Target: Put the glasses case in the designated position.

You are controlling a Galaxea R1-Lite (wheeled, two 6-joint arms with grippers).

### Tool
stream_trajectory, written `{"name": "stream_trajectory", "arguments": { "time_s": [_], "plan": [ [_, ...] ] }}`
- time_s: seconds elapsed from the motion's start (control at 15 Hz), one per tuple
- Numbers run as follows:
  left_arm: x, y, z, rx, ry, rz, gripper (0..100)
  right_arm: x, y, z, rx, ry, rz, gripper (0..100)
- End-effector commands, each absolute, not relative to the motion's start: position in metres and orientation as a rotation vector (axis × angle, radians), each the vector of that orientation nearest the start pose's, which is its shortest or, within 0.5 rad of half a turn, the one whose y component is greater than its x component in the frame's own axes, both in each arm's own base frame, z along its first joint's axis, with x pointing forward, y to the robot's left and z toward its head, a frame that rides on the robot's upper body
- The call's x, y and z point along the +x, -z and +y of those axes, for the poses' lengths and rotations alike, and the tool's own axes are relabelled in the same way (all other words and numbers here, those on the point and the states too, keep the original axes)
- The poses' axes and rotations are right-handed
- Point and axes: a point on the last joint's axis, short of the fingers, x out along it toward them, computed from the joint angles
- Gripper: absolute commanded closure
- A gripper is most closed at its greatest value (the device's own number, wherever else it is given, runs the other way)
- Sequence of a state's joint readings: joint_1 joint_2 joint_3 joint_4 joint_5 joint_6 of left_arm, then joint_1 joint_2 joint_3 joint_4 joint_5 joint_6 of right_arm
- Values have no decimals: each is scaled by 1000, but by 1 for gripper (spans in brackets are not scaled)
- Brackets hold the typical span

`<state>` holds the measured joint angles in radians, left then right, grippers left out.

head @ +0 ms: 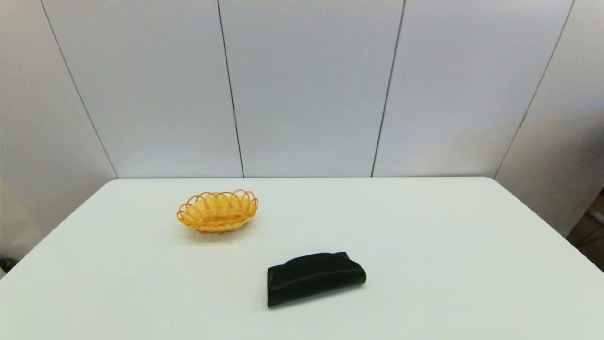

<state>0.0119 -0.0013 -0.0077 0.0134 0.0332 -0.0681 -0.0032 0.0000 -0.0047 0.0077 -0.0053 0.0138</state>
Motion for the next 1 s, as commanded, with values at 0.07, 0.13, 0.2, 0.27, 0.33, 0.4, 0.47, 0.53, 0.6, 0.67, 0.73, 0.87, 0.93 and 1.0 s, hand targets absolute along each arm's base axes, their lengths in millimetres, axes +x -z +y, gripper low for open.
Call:
{"name": "stream_trajectory", "arguments": {
  "time_s": [0.07,0.13,0.2,0.27,0.33,0.4,0.47,0.53,0.6,0.67,0.73,0.87,0.93,1.0],
  "plan": [
    [-23,-76,0,-69,-46,5,0,-23,-76,0,14,9,1,0],
    [-23,-76,0,-69,-46,5,0,-23,-76,0,14,8,3,0],
    [-23,-76,0,-69,-46,5,0,-23,-76,0,14,9,3,0],
    [-23,-76,0,-69,-46,5,0,-23,-76,0,14,9,1,0],
    [-23,-76,0,-64,-45,6,0,-23,-76,0,14,9,3,0],
    [-23,-76,0,-67,-46,5,0,-23,-76,0,14,9,1,0],
    [-23,-76,0,-67,-46,6,0,-23,-76,0,14,9,3,0],
    [-23,-76,0,-66,-46,5,0,-23,-76,0,14,9,1,0],
    [-23,-76,0,-63,-45,8,0,-23,-76,0,14,8,5,0],
    [-23,-76,0,-49,-42,8,0,-23,-76,0,14,9,5,0],
    [-23,-76,0,-12,-43,10,0,-23,-76,0,14,8,3,0],
    [-18,-78,0,25,-36,45,0,-23,-76,0,14,8,3,0],
    [-13,-87,1,66,-42,35,0,-23,-76,0,14,8,3,0],
    [-6,-98,1,152,-50,16,0,-23,-76,0,14,8,3,0]
  ]
}}
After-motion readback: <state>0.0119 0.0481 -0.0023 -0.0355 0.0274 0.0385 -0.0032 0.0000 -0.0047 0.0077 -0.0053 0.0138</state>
